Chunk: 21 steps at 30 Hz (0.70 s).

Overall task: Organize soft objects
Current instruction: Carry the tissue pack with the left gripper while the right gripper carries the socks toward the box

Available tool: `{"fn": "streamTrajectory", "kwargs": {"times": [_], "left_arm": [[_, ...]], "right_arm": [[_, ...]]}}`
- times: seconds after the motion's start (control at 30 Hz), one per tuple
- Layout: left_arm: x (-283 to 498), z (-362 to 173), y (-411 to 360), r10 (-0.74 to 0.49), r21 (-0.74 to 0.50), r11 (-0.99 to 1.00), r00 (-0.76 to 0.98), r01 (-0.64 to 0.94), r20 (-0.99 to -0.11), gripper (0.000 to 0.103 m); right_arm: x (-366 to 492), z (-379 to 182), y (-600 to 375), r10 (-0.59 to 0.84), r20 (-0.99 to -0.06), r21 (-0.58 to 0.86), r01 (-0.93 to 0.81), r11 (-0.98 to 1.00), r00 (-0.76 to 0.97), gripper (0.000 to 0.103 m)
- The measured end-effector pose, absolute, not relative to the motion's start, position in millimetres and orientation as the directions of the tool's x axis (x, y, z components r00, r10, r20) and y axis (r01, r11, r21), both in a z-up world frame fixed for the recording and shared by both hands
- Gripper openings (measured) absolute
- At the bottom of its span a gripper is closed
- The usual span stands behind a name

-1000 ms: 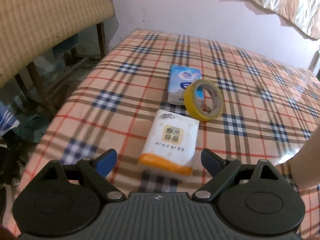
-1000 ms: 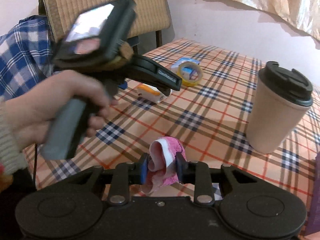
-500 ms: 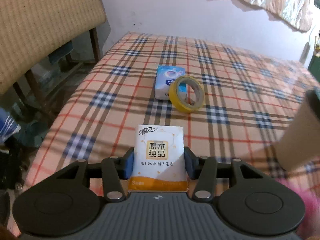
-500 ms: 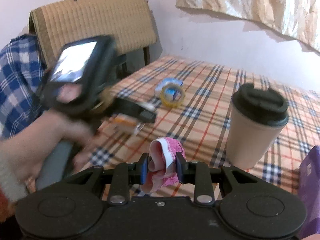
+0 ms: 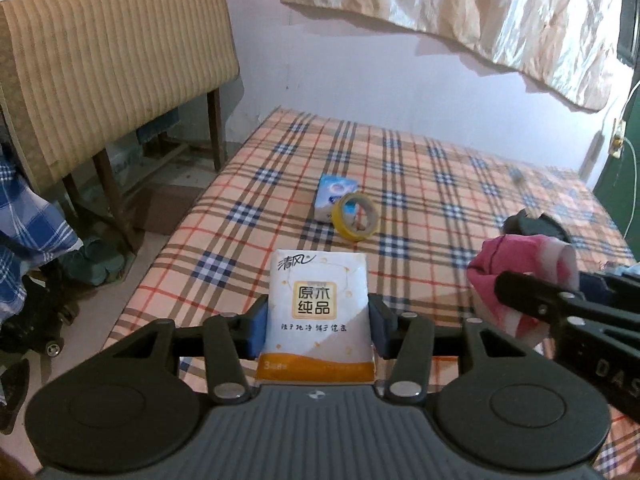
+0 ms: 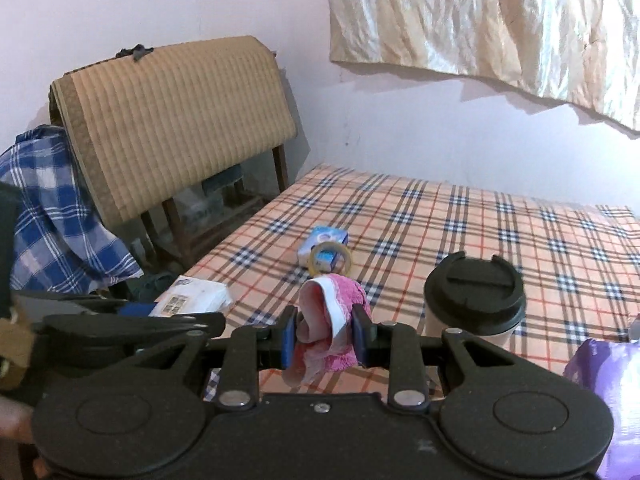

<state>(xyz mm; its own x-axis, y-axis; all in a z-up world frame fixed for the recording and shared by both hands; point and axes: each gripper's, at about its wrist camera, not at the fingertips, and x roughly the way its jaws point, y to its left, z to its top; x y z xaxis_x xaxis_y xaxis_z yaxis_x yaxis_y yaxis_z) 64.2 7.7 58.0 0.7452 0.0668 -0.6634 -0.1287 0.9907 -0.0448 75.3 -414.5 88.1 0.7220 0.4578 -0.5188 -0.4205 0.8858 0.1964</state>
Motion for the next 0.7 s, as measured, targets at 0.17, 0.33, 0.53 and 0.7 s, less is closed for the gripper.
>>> {"fn": "streamTrajectory", "kwargs": {"times": [0.17,0.33,0.53,0.7], "left_arm": [[61.0,67.1,-1.3,0.058,-0.047,0.992,0.765,-0.114,-0.642,0.051],[61.4,74.1,-7.1,0.045,-0.06,0.992,0.774,-0.107,-0.631,0.051],[61.4,84.7,-18.3,0.033,-0.056,0.995,0.789,-0.085,-0.613,0.051],[63.2,89.6,-29.4,0.021,-0.052,0.996,0.796,-0.066,-0.605,0.051]], "right_arm": [[71.6,101.9,-424.3,0.447,-0.496,0.198,-0.404,0.893,0.744,0.035],[70.1,113.2,-431.9,0.438,-0.48,0.19,-0.398,0.898,0.76,0.035],[70.7,120.5,-441.9,0.427,-0.476,0.186,-0.386,0.904,0.769,0.035],[71.5,126.7,-451.4,0.409,-0.472,0.184,-0.367,0.912,0.781,0.035]]}}
